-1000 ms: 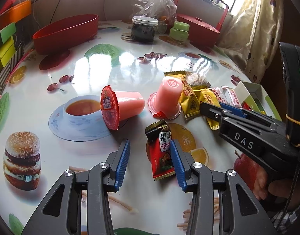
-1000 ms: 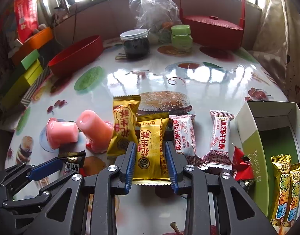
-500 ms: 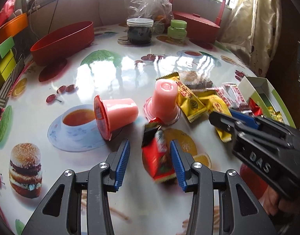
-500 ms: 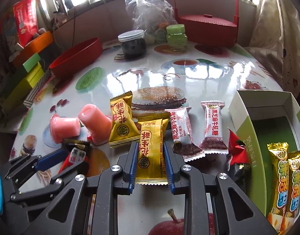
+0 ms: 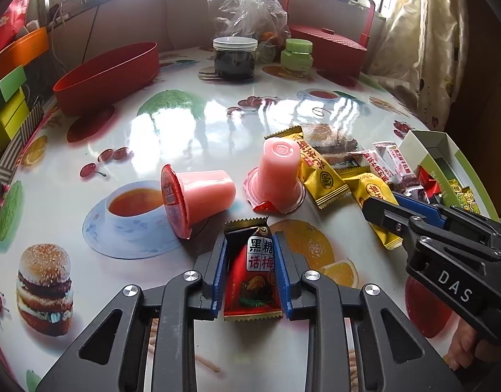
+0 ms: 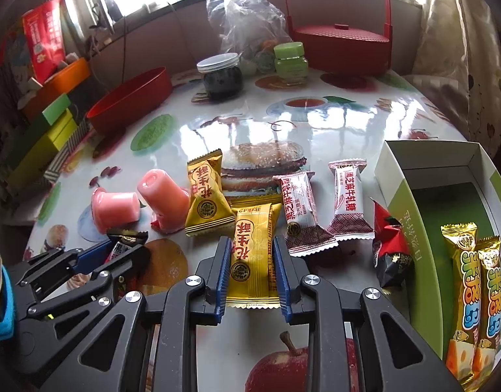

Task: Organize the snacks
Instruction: 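Lift both packets and carry them over the green box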

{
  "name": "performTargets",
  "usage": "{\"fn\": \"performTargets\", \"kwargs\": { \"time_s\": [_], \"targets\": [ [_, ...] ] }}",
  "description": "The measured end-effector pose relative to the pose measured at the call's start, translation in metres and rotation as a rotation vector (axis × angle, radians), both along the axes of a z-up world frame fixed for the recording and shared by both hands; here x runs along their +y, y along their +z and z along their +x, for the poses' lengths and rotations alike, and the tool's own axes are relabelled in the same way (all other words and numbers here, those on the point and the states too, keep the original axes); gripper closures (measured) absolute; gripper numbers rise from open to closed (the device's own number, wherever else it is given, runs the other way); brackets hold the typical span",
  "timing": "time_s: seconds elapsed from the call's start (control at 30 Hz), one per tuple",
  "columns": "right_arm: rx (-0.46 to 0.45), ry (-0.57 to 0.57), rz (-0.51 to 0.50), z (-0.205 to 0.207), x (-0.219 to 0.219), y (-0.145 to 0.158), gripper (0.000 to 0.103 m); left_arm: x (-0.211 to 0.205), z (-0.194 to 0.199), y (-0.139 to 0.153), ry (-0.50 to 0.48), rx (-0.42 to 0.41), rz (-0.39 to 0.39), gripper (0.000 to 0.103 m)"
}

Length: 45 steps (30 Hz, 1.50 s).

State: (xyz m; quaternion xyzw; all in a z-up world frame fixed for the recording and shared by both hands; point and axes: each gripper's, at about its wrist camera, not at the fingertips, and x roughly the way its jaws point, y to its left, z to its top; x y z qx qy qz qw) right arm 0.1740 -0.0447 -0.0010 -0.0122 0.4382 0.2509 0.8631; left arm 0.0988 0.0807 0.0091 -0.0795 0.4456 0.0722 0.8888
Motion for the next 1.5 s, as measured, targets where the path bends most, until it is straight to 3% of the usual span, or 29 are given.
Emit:
{"fn": "performTargets", "kwargs": {
  "time_s": [0.77, 1.5],
  "targets": [
    [-0.027, -0.002, 0.051, -0.025, -0.02, 0.014, 0.081, -0.008, -0.011, 0.015, -0.047, -0.036, -0.05, 0.077],
    [-0.003, 0.017, -0.031, -0.027, -0.01, -0.004, 0.081, -0.013, -0.011, 0.007, -0.066, -0.005, -0.067, 0.077]
  ]
}}
